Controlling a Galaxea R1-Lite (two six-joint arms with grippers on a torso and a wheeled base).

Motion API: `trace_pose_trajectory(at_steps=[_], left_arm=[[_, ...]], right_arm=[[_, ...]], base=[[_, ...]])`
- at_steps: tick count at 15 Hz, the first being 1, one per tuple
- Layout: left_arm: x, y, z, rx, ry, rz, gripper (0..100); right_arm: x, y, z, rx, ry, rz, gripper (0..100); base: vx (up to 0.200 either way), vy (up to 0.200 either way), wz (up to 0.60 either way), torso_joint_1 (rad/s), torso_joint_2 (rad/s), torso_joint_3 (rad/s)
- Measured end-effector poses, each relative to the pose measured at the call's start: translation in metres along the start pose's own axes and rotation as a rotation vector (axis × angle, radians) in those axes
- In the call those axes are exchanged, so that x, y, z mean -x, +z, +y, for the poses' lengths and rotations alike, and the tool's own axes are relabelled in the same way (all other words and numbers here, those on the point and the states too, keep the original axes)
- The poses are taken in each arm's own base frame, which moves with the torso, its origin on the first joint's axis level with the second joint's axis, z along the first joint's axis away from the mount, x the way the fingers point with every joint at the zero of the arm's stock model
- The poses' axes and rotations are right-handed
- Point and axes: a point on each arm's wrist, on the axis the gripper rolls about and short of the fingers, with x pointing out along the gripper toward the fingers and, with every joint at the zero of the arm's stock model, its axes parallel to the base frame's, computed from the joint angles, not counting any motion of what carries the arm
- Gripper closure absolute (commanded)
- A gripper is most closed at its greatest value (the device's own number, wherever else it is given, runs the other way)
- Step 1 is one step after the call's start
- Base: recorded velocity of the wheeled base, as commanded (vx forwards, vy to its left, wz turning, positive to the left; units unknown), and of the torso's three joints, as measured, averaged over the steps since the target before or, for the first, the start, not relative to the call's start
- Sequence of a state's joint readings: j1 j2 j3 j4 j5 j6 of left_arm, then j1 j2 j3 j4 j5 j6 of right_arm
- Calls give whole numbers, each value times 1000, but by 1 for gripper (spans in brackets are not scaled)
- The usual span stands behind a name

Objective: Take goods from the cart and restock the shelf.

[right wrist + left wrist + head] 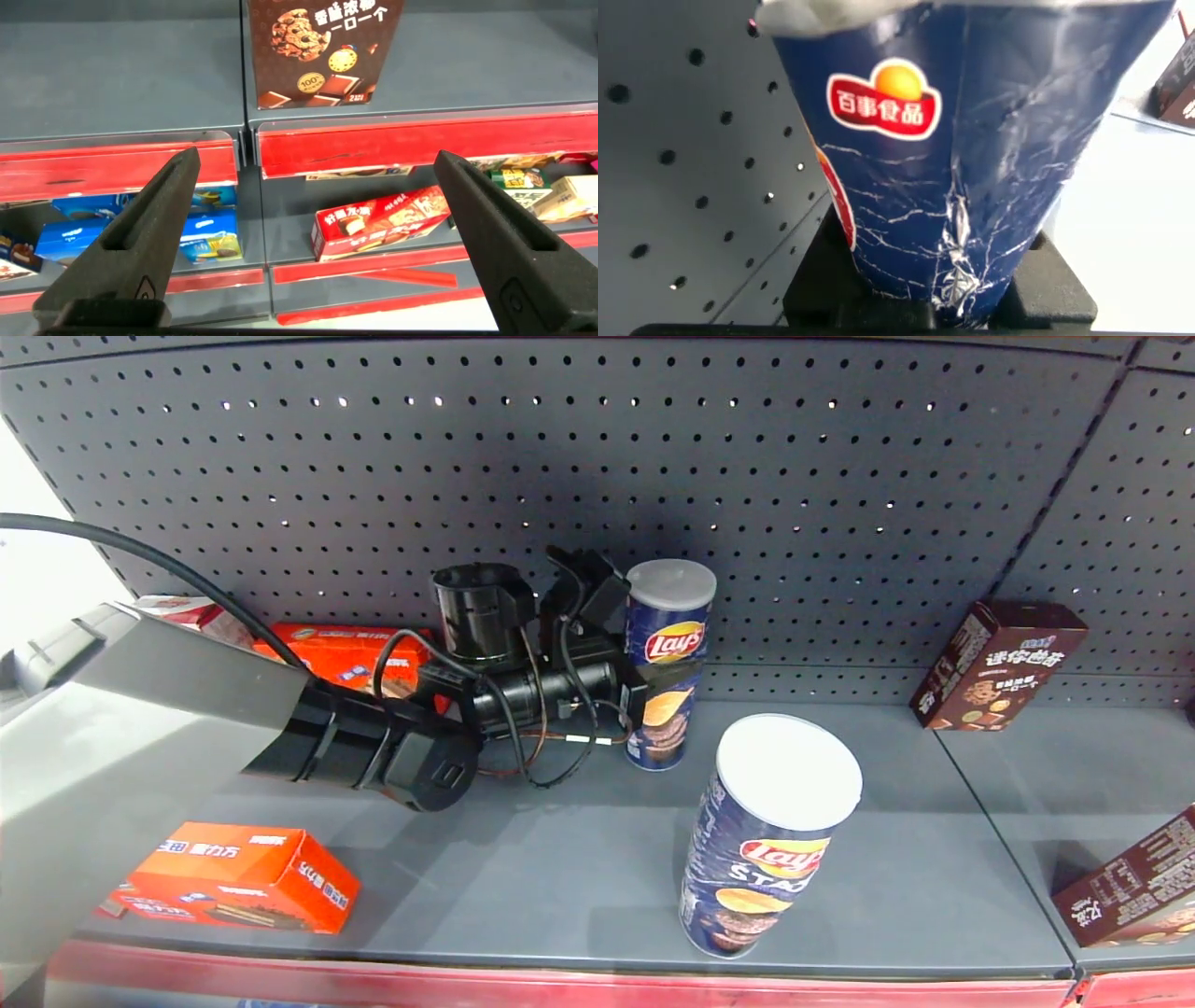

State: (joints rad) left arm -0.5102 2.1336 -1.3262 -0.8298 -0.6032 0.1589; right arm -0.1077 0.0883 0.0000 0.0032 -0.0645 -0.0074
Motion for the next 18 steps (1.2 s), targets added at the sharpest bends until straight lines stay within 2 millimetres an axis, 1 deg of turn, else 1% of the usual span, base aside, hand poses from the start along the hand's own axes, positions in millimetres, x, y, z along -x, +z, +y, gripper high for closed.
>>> trace_pose_trajectory(at_steps=[4,6,8,11,13,15,18], left_arm=[[2,-3,-1,1,5,11,0],[7,-4,0,2,17,22,0],[19,-3,-1,0,58,48,0],[41,-5,-8,-60,227,132,0],[52,-7,-13,-104,276,168,0],[59,-6,-15,-121,294,162,0],[62,-4,-16,-129,310,156,0]], right_arm=[[0,0,0,0,0,0,0],[0,0,0,0,0,0,0],[0,0,0,0,0,0,0],[0,0,0,0,0,1,0],[0,0,0,0,1,1,0],[0,0,0,0,0,1,0],[0,0,0,0,1,1,0]], base=[[0,0,0,0,0,0],[0,0,0,0,0,0],[0,0,0,0,0,0],[0,0,0,0,0,0],[0,0,0,0,0,0],[0,0,0,0,0,0],[0,0,0,0,0,0]])
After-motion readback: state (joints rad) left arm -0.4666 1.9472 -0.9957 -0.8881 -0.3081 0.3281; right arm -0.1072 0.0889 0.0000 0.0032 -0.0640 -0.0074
